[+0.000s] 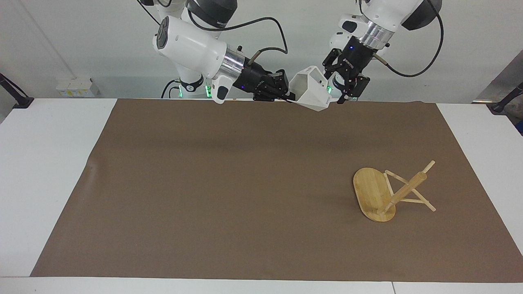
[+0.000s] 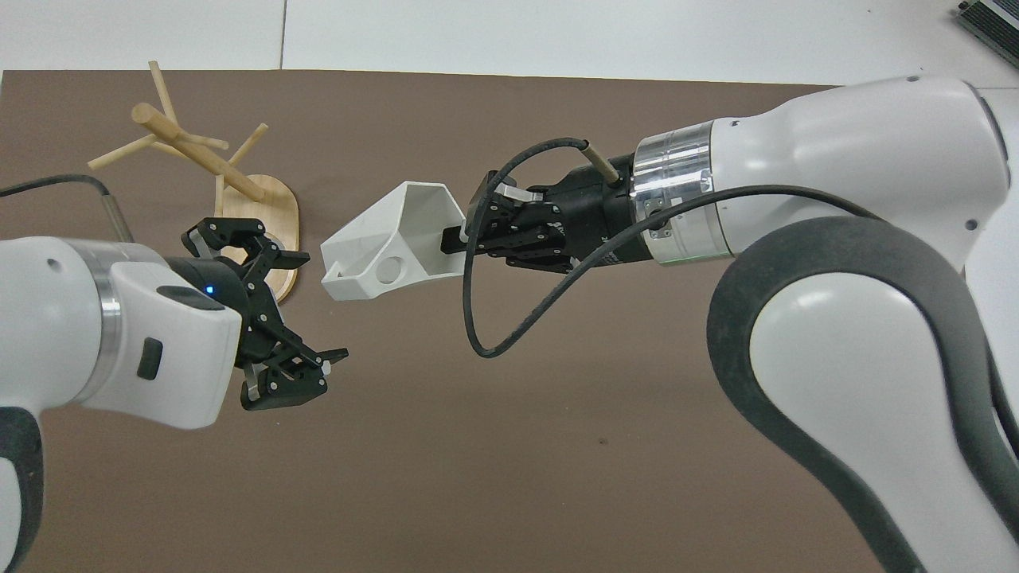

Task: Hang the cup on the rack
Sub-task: 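Carry the cup toward the left gripper and open the left gripper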

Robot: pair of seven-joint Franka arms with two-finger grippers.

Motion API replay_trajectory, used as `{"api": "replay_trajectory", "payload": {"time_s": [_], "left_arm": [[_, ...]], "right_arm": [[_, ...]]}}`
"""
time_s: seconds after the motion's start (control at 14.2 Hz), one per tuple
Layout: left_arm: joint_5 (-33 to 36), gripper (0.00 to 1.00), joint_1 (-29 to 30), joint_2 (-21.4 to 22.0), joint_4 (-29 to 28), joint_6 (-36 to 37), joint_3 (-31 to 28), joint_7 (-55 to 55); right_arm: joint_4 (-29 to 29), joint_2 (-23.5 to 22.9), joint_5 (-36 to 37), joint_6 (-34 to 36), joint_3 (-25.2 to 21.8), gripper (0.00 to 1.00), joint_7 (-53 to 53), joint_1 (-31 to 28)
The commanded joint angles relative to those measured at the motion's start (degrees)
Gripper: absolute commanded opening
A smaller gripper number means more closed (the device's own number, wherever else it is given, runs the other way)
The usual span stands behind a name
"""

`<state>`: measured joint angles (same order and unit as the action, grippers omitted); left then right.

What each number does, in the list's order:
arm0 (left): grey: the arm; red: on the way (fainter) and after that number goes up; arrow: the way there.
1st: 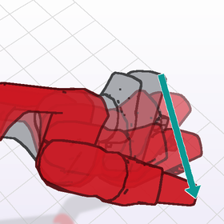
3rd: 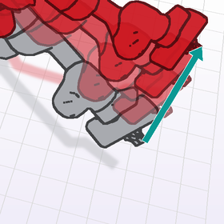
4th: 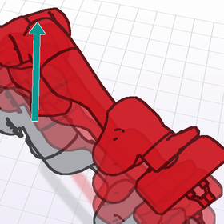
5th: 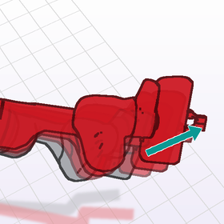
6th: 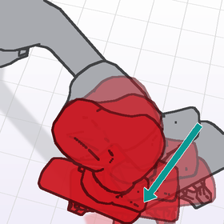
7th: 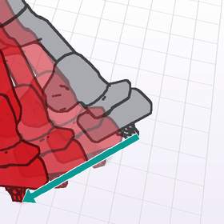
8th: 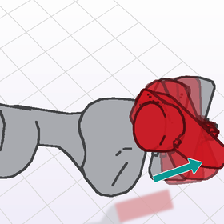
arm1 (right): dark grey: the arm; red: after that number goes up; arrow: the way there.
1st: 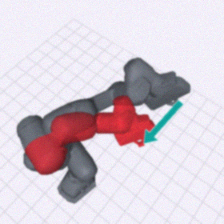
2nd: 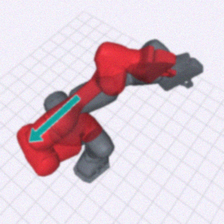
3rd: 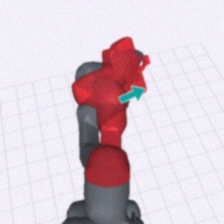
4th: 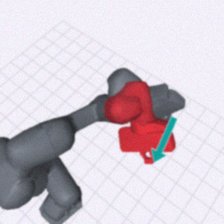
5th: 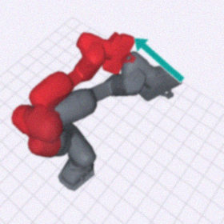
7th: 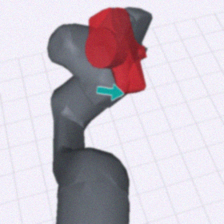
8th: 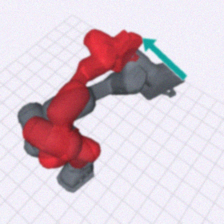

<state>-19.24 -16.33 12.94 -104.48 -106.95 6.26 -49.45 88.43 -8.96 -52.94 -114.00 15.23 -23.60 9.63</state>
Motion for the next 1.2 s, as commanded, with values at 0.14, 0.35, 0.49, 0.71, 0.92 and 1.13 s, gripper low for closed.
{"api": "replay_trajectory", "payload": {"time_s": [0.14, 0.35, 0.49, 0.71, 0.92, 1.13], "left_arm": [[-0.6, 1.0, -0.7, 1.0, -2.0, -7.0, 2.8, 3.5], [-0.6, 1.0, -0.7, 1.0, -2.3, -9.8, 2.9, 3.8], [-0.6, 1.0, -0.7, 0.9, -2.3, -11.5, 2.9, 3.8], [-0.6, 1.0, 0.1, 1.4, -3.6, -13.4, 2.8, 3.8], [-0.6, 1.0, 0.3, 1.5, -4.0, -15.2, 2.4, 3.8], [-0.6, 1.0, 1.6, 1.5, -3.8, -15.4, 2.2, 3.0]], "right_arm": [[0.3, -0.3, -1.8, -3.0, 0.0, 0.0, -1.9, 1.5], [0.3, -0.3, -1.8, -3.1, 0.0, 0.0, -1.9, 1.5], [0.3, -0.3, -1.8, -3.0, 0.0, 0.0, -1.9, 1.4], [0.3, -0.3, -1.8, -3.1, 0.0, 0.0, -1.9, 1.5], [0.3, -0.3, -1.7, -3.0, 0.0, 0.0, -1.9, 1.5], [0.3, -0.3, -1.8, -3.0, 0.0, 0.0, -1.9, 1.4]]}}
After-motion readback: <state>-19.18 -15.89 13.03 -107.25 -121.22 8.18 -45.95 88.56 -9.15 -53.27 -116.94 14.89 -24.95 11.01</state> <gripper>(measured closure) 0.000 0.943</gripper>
